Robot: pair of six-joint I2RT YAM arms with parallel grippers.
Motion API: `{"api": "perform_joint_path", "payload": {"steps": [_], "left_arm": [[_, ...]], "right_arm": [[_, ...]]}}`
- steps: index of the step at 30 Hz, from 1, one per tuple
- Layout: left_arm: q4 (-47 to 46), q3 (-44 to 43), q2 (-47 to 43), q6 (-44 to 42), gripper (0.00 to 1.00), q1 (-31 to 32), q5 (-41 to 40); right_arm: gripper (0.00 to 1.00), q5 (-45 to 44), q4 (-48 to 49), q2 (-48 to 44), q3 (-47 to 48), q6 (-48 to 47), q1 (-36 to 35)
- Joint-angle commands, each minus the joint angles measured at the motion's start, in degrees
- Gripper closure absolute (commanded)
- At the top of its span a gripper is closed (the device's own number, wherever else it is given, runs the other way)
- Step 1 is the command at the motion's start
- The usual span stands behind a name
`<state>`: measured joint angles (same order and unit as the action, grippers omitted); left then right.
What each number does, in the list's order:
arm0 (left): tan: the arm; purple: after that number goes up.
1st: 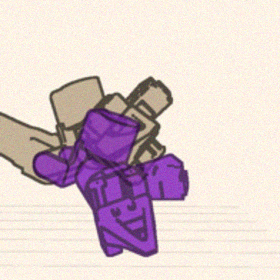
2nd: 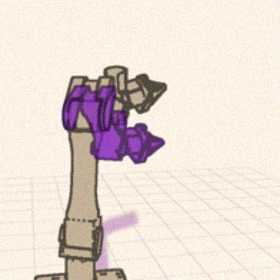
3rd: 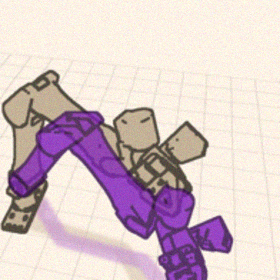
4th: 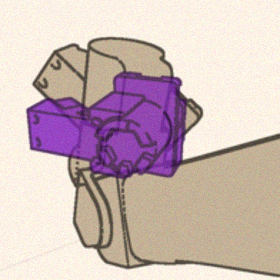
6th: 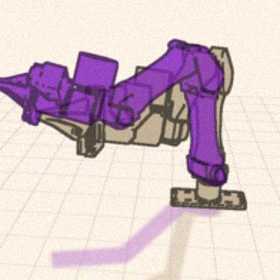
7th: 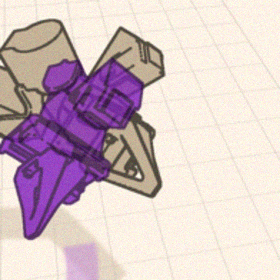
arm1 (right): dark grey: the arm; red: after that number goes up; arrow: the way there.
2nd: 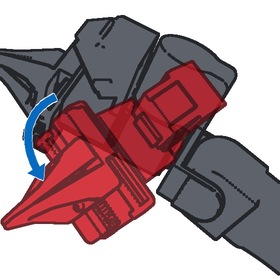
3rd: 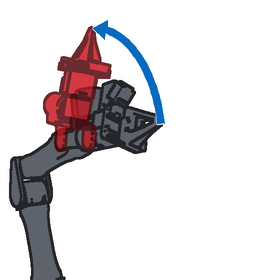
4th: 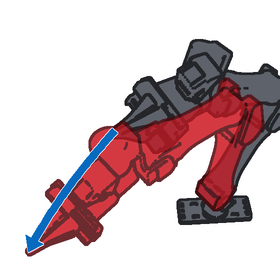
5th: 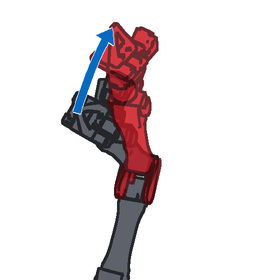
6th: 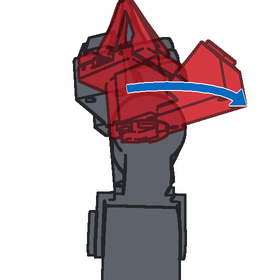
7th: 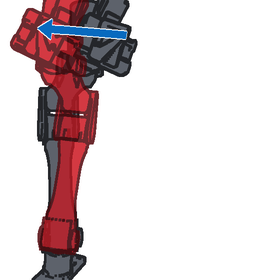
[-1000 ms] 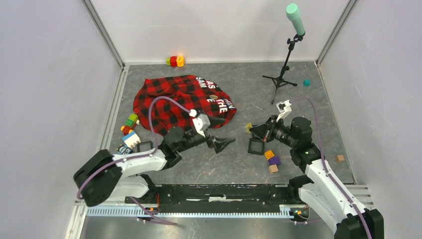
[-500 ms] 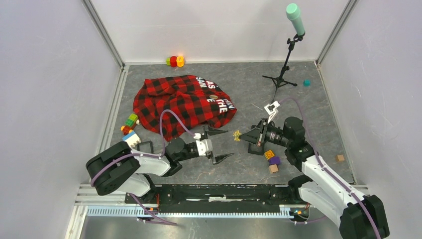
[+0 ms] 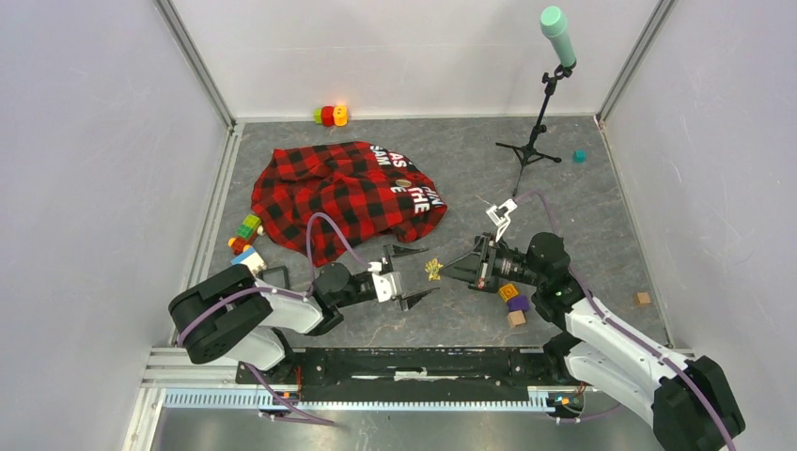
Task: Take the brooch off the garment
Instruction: Adjust the brooch.
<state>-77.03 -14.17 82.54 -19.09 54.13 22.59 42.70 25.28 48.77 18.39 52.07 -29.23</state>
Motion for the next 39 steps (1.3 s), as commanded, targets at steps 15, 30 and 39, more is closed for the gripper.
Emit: {"api": "perform_joint_path", "payload": {"steps": [15,30,39], "left_arm": [[-5.1,0.7,-3.0,-1.6,0.19,0.3,3.2],[-3.3,0.4,-4.6,-1.2,0.48,0.4,4.6],[-1.2,-0.3,-4.8,-1.2,0.52,0.4,4.9]], "right_arm": [[1.0,-3.6,6.4,1.3,-1.5,1.4,-3.6],[1.0,-4.6,7.7,2.4,-2.3,1.8,-5.1],[0.89,-4.8,8.2,2.4,-2.3,1.9,-5.1]]}}
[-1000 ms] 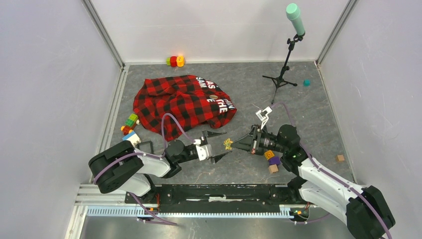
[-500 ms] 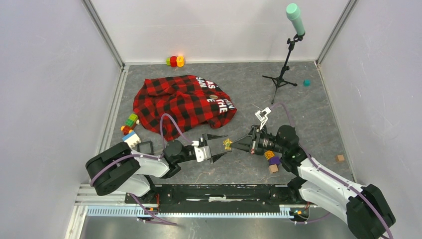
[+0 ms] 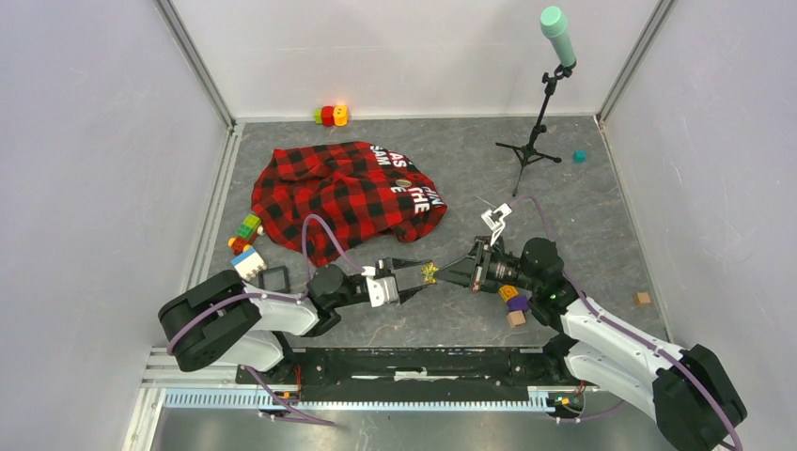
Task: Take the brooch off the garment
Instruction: Adjust the brooch.
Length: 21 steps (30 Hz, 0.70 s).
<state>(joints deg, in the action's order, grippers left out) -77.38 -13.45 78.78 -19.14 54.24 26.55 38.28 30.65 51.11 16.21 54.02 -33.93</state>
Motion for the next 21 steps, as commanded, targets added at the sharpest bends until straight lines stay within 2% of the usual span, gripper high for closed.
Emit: {"api": "perform_joint_path", "payload": {"steps": [1,2,3,6,10,14,17,21], "left_arm": [[-0.6,-1.0,-1.1,-1.2,0.54,0.3,0.8],[0.0,-1.2,-1.2,-1.4,0.55,0.3,0.4],[0.8,-1.4,-1.3,-1.5,0.55,0.3,-0.6],[3.6,-1.7,-1.9,-1.7,0.54,0.3,-3.6],[9.3,-3.0,-3.0,-2.4,0.54,0.2,-6.0],[11.4,-3.6,-3.8,-1.9,0.54,0.2,-10.3],[11.9,-3.2,-4.6,-1.9,0.54,0.2,-13.3],[12.9,-3.2,-5.4,-1.6,0.55,0.3,-13.8]], "right_arm": [[0.76,-0.3,2.7,0.0,-0.1,-0.4,-0.4],[0.59,-0.5,1.0,-0.2,0.2,-1.2,-0.4],[0.5,-1.7,-2.3,-0.5,1.2,-3.8,-0.3],[0.32,-11.0,-23.0,-2.6,7.3,-15.7,-0.3],[0.02,-29.5,-41.2,-6.5,13.1,-23.9,-0.3],[0.02,-49.7,-53.7,-4.1,16.9,-19.0,-0.3],[0.02,-54.4,-59.8,1.7,20.2,-17.5,-0.4],[0.02,-55.9,-59.9,7.3,21.8,-16.9,-0.7]]}}
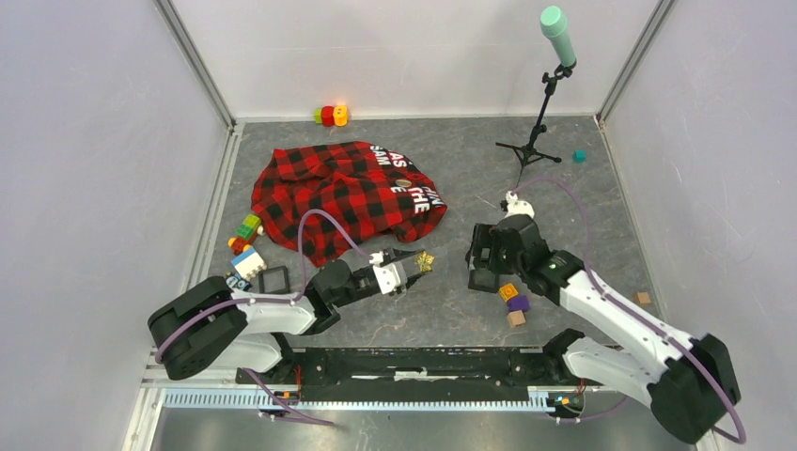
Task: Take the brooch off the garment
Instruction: Adjust the brooch, then open the brooch box at the center of the board.
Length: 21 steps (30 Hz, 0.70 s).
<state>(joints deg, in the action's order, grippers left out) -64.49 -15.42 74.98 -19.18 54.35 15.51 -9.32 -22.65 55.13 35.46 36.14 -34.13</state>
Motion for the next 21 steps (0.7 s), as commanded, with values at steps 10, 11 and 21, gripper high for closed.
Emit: {"api": "perform_joint_path", "payload": {"steps": [10,11,21], "left_arm": [[0.7,-1.9,-2.1,-0.3,0.59,0.1,-2.1],[0.7,-1.8,-2.2,-0.3,0.58,0.1,-2.1],[3.3,-1.7,-4.1,-1.4,0.59,0.1,-3.1]], "right_arm": [[0.02,-11.9,-5.5,9.0,3.3,4.8,-2.7],[0.02,-11.8,-5.4,9.5,3.3,5.2,-3.2],[0.02,-13.0,-3.3,13.1,2.7,8.6,-5.7]]}}
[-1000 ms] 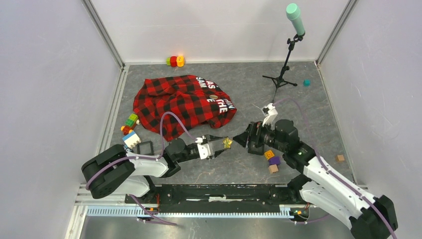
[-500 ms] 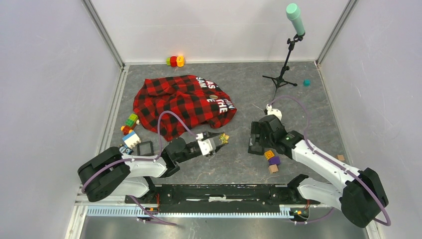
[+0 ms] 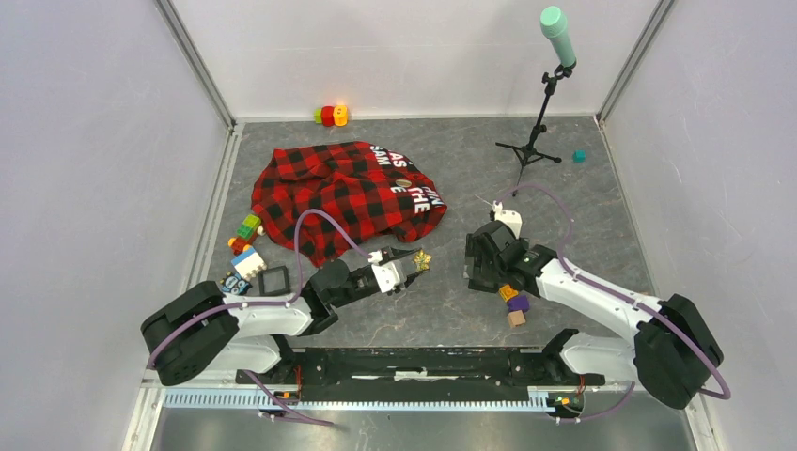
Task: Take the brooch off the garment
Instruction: Open the brooch box at the center of the board.
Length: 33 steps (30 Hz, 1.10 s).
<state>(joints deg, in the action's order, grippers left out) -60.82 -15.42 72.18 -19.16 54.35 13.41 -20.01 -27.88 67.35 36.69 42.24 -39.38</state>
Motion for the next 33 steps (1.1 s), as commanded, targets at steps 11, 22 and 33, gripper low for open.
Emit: {"api": "perform_joint_path", "payload": {"steps": [11,22,33], "left_arm": [[0.3,-1.5,-2.2,-1.6,0.59,0.1,-1.3],[0.6,-1.6,-2.3,-1.9,0.6,0.1,-1.3],[1.0,-1.7,-2.3,-2.0,0.61,0.1,-1.3]], "right_arm": [[0.15,-3.4,3.4,4.3,0.8,4.0,-1.1],[0.18,-3.9,3.9,4.9,-1.1,5.4,-1.1],[0.22,-3.8,5.0,5.6,-1.6,5.5,-1.1]]}}
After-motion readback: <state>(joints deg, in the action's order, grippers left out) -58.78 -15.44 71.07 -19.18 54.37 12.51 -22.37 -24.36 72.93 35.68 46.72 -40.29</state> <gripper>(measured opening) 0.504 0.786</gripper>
